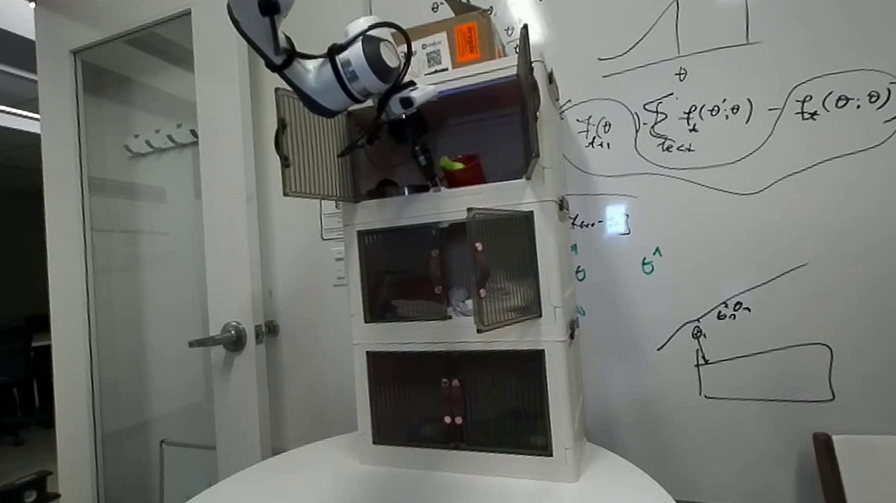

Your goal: Put the cup inside the top drawer

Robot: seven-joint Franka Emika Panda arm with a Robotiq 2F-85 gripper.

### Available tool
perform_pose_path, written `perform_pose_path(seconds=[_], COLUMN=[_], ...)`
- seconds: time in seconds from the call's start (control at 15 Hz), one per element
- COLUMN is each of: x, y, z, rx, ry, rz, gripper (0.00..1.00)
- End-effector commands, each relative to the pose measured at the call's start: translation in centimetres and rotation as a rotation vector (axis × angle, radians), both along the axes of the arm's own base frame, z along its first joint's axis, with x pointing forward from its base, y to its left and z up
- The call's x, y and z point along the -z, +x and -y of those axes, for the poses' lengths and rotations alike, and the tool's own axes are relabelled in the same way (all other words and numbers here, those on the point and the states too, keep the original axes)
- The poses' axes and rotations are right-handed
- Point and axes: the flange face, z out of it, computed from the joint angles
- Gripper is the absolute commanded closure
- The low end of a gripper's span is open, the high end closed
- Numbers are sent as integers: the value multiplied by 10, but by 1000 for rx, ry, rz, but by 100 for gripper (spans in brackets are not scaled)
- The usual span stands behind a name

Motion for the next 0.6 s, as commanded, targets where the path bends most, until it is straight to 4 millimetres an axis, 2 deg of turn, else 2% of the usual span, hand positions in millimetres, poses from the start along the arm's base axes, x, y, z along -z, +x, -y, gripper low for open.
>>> perform_pose_path(seconds=[0.0,0.07,0.13,0.2,0.53], x=[-7,-8,-8,-10,-15], y=[5,6,6,7,10], z=[3,4,4,5,2], rx=[-62,-71,-72,-73,-70], ry=[47,48,50,51,41], rz=[-65,-72,-79,-83,-63], gripper=[95,95,74,60,27])
